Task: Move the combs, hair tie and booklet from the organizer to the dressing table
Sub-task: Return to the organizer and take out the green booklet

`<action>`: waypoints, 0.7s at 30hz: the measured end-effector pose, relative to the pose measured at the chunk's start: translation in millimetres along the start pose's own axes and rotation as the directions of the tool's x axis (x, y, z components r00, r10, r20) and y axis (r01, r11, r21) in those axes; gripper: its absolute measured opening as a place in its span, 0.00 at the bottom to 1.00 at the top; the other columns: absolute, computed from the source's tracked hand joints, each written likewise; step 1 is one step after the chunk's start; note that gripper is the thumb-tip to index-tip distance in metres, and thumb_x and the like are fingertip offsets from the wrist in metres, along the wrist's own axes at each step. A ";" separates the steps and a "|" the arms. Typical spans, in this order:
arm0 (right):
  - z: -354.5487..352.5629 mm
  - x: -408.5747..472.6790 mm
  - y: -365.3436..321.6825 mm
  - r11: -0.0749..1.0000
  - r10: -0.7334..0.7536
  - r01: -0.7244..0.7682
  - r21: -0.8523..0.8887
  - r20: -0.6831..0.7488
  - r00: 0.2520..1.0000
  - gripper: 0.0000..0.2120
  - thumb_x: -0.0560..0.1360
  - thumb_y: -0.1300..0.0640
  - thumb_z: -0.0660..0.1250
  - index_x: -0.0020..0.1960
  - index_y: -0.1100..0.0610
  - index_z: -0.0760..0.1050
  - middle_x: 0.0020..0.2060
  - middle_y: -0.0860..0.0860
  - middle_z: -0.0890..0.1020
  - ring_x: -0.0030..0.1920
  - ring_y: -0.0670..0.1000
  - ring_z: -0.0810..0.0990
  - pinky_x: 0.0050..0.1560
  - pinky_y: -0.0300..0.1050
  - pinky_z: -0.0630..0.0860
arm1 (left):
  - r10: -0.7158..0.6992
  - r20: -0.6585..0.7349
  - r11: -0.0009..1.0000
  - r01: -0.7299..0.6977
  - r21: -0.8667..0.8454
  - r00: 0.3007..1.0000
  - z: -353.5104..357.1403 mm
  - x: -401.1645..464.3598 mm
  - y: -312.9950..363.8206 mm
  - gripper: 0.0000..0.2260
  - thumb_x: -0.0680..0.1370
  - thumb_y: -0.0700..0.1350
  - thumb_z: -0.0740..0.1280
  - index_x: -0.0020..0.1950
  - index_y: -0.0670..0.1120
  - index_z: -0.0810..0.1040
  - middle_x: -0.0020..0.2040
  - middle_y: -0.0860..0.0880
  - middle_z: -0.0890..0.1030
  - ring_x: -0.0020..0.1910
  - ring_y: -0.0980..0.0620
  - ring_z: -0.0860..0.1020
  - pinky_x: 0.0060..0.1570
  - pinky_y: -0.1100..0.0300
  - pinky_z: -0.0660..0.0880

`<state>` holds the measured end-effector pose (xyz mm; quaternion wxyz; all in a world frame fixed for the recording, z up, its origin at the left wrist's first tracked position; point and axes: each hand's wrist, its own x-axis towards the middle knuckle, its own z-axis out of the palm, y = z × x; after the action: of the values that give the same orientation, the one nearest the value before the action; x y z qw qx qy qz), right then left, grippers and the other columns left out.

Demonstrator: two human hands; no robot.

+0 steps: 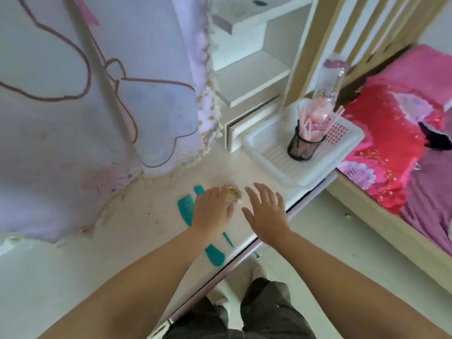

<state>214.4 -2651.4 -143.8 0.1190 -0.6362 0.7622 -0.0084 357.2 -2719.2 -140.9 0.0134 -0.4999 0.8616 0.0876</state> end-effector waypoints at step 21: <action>127.2 -613.3 82.7 -0.095 0.992 -0.936 0.340 0.110 -0.061 0.28 0.79 0.42 0.43 0.76 0.48 0.42 0.78 0.50 0.47 0.77 0.52 0.42 0.74 0.61 0.37 | 0.911 0.413 -0.010 -1.000 -0.023 -0.018 126.8 -336.3 428.8 0.26 0.79 0.55 0.50 0.75 0.49 0.50 0.76 0.45 0.55 0.75 0.47 0.52 0.72 0.42 0.47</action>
<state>258.2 -2021.9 -176.2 0.1180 0.1462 0.9774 -0.0970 146.8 -2201.5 -169.5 0.1543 0.2726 0.9493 0.0252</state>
